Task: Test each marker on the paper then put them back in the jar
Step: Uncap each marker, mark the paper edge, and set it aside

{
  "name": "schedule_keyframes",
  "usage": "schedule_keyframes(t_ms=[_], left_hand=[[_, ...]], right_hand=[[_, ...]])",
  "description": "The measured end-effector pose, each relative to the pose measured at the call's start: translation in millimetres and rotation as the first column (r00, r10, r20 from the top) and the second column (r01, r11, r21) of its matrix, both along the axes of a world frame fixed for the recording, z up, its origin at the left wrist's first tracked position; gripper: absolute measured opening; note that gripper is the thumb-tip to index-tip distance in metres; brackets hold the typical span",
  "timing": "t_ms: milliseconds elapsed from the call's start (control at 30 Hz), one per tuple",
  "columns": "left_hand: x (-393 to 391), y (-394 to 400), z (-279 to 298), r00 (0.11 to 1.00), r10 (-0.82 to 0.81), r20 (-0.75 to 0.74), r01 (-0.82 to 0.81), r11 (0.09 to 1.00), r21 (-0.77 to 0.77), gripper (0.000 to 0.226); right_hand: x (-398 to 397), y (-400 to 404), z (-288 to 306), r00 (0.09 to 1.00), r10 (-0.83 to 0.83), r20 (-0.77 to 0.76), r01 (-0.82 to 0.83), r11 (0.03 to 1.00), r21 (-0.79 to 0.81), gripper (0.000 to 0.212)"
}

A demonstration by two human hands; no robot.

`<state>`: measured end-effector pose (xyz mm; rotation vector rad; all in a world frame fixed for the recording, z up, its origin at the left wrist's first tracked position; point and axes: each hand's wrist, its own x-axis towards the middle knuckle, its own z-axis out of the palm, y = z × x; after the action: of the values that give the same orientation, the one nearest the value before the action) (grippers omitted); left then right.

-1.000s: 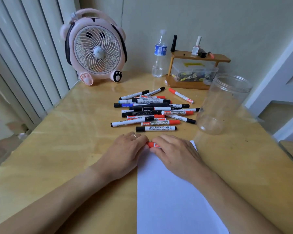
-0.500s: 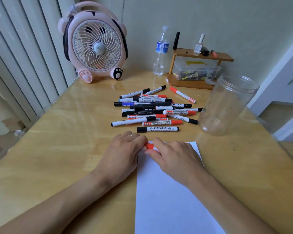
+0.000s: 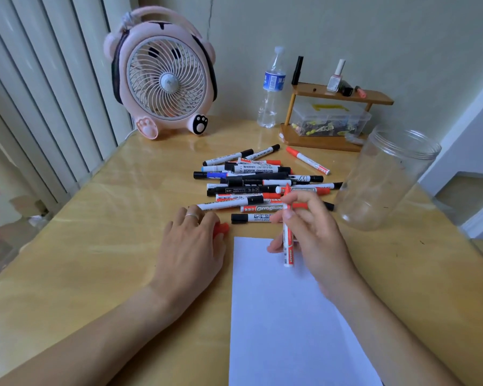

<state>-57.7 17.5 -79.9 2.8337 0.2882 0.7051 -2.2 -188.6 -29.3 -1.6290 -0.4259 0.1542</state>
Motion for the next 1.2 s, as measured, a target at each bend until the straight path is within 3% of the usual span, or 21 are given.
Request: schedule_keyframes(t_ms=[67,133,233,400,533,867,1200], left_hand=[[0.0,-0.2,-3.3,1.0,-0.006,0.02,0.006,1.0,-0.013,0.015],[0.1,-0.2,-3.5,0.999,-0.051,-0.009,0.05,0.997,-0.052,0.026],[-0.5,-0.7,-1.7,0.985,-0.123,-0.123,0.108,0.986,-0.125,0.047],[-0.9,-0.1,0.6,0.97,-0.149,-0.191,0.131,0.986,-0.104,0.069],[-2.1,-1.8,1.7,0.968,-0.14,-0.21,0.126,0.989,-0.082,0.071],[-2.6,-2.7,2.3,0.962,-0.132,-0.239,0.124,0.991,-0.048,0.077],[-1.4,-2.5,0.4,0.963,-0.163,-0.213,0.16,0.987,-0.031,0.075]], right_hand=[[2.3,2.1,1.6,0.968,0.095,-0.23,-0.059,0.986,0.159,0.03],[5.1,2.9,-1.0,0.932,0.156,-0.327,-0.08,0.969,0.233,0.031],[8.8,6.1,-8.6,0.965,0.072,-0.25,-0.048,0.993,0.104,0.013],[5.0,16.1,-6.6,0.965,-0.011,-0.263,0.006,1.0,-0.019,0.025],[7.0,14.0,6.7,0.967,-0.002,-0.256,-0.02,0.997,-0.081,0.004],[0.4,39.6,-21.0,0.986,-0.112,-0.12,0.086,0.975,-0.203,0.015],[-0.4,41.2,-21.3,0.988,-0.091,-0.123,0.066,0.978,-0.198,0.016]])
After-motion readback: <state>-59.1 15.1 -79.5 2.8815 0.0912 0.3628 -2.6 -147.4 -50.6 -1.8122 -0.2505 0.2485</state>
